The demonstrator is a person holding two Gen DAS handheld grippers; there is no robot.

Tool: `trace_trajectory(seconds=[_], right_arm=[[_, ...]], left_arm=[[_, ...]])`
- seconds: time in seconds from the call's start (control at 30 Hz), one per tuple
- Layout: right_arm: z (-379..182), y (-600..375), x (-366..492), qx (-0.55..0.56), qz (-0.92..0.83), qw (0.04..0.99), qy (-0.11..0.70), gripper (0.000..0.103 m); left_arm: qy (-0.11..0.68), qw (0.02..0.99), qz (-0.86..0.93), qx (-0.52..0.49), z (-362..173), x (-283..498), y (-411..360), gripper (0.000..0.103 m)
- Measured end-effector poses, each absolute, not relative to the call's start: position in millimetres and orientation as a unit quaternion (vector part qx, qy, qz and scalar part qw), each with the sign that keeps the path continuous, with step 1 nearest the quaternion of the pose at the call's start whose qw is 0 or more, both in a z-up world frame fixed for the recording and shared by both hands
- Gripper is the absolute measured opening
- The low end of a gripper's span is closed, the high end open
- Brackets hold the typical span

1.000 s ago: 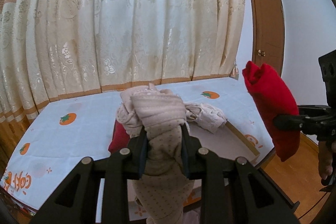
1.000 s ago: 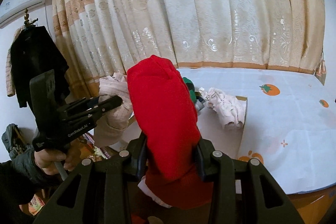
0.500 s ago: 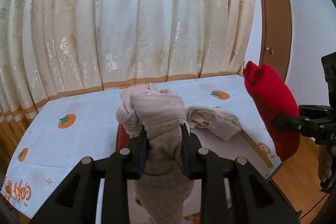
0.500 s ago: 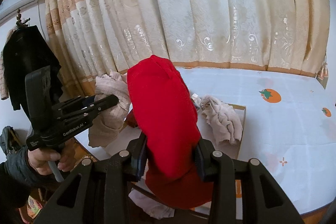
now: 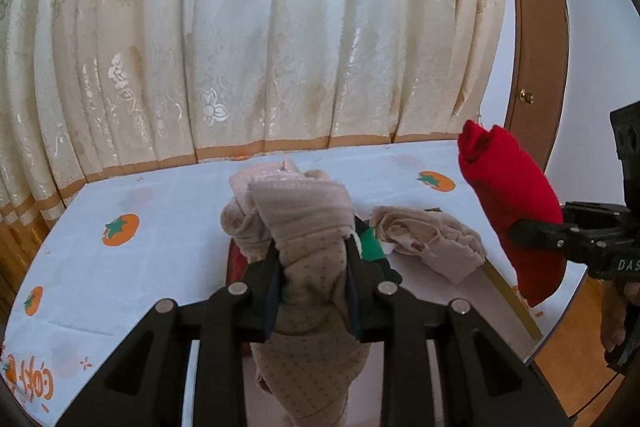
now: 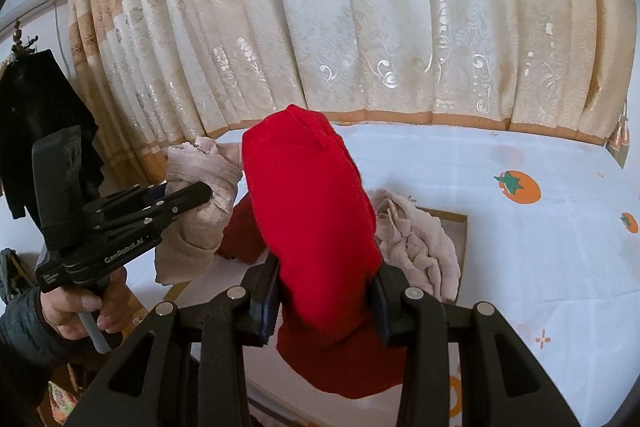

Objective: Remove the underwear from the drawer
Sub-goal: 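Carry both held garments over the box lid, lowering them toward it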

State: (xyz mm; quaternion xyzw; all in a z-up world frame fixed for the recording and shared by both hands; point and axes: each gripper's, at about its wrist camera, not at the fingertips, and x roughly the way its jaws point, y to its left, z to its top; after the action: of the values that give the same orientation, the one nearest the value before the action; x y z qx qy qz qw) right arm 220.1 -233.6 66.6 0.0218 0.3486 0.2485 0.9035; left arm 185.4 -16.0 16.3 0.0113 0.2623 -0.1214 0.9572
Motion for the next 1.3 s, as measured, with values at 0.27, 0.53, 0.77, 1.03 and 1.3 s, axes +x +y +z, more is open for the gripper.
trace_trajectory(seconds=[0.27,0.53,0.77,1.03,1.3], right_arm=[[64.2,-223.9,253.4,0.023,0.233,0.901,0.365,0.04],[55.3,-216.8,278.0,0.015,0.222,0.897,0.381,0.04],[45.2,-212.1,301.0,0.023,0.209,0.895,0.394,0.04],[33.6,-201.0,324.3,0.019,0.194,0.892,0.409,0.041],[16.6,-194.7,338.0,0.012,0.183,0.886,0.426,0.041]], left_arm=[[0.267,0.957,-0.115,0.013,15.6,211.1,-15.0,0.025],[0.285,0.951,-0.118,0.004,7.5,231.1,-15.0,0.025],[0.297,0.947,-0.118,0.007,0.7,248.2,-23.6,0.025],[0.307,0.945,-0.113,0.003,-2.3,265.8,-26.9,0.026],[0.324,0.94,-0.108,0.001,-16.2,280.1,-28.3,0.026]])
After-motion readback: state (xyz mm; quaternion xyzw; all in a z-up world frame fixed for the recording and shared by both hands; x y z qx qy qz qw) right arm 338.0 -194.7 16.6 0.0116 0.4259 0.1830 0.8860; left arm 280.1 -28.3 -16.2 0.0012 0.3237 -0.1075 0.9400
